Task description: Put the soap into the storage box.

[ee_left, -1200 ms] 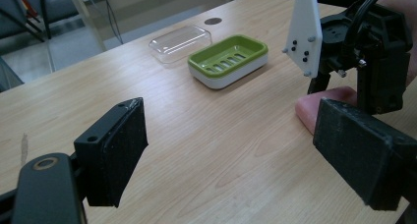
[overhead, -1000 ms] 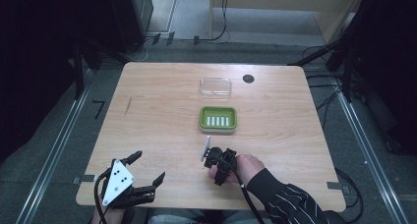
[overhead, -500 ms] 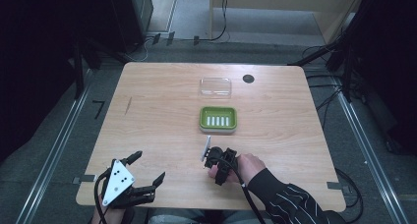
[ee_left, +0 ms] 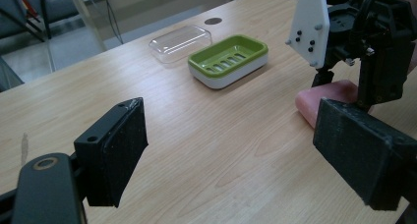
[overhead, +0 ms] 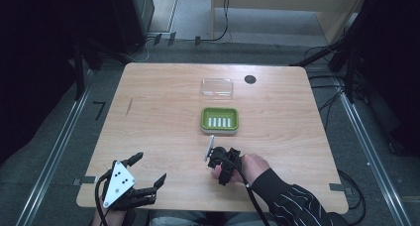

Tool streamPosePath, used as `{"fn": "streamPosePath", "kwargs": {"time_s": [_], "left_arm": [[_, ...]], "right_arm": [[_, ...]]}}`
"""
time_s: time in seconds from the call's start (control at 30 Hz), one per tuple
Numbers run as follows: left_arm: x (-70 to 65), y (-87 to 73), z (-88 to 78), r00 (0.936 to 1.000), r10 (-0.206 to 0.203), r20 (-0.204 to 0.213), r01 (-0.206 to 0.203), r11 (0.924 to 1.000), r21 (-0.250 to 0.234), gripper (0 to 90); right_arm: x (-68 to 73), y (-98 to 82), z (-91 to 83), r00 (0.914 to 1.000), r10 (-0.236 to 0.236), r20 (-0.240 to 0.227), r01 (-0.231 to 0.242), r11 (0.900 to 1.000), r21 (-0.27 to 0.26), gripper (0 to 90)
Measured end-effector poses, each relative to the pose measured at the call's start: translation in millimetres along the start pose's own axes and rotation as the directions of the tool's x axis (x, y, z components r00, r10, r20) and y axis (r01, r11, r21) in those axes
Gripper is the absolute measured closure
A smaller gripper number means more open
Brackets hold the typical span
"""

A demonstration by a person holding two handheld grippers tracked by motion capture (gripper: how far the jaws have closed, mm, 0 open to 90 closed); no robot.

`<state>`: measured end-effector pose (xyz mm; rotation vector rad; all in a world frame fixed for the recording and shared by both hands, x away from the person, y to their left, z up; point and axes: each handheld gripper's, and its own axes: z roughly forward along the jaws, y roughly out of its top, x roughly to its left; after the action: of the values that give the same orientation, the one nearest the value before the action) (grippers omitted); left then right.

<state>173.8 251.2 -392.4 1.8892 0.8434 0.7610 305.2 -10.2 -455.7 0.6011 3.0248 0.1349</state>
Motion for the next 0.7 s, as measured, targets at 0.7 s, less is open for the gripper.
{"fn": "streamPosePath", "kwargs": {"time_s": [0.7], "left_arm": [[0.3,-0.1,0.2,1.0,-0.002,0.0,0.002,1.0,0.001,13.9]], "right_arm": [[-18.6,-12.2,-8.6,0.9995,0.008,0.032,-0.009,1.0,0.014,38.5]]}}
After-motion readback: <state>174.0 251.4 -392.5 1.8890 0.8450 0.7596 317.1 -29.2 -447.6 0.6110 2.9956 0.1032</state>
